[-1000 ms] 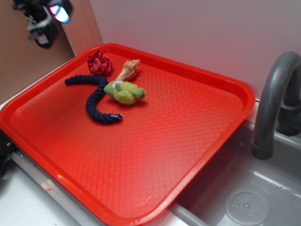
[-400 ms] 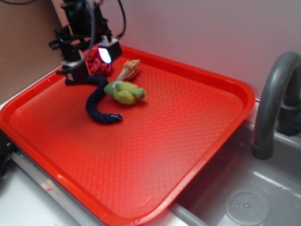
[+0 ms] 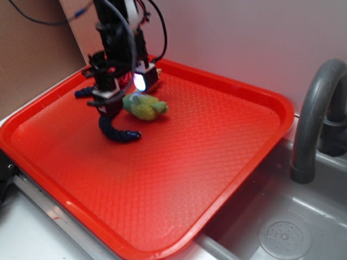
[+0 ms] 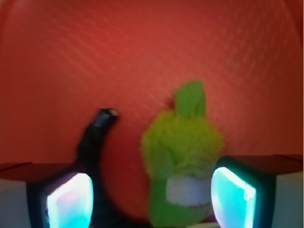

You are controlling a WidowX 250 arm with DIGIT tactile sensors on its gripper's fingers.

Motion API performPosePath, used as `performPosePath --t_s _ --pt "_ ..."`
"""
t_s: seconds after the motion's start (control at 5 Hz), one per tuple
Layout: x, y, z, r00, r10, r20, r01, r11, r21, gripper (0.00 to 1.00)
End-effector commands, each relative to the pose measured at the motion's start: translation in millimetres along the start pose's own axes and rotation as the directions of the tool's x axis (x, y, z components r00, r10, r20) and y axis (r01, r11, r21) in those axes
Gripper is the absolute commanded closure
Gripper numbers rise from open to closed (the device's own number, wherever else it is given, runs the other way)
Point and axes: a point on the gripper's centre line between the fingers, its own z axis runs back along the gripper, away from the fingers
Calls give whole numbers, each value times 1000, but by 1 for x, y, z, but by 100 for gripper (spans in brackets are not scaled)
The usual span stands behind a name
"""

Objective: Grab the green animal.

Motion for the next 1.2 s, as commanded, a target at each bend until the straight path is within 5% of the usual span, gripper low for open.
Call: performPosePath --t_s 0.0,0.2,0.4,0.6,0.8,1.0 --pt "8 8 -16 994 106 -41 -104 993 57 0" --pt "13 1 -25 991 101 -88 -95 993 67 100" --pt "20 -13 -15 984 154 -84 -147 985 87 100" --pt "15 -37 31 909 401 -112 -385 912 141 100" --pt "-3 -68 76 788 606 -107 -604 795 54 100" --pt "-20 -85 102 614 779 -124 -783 621 28 100"
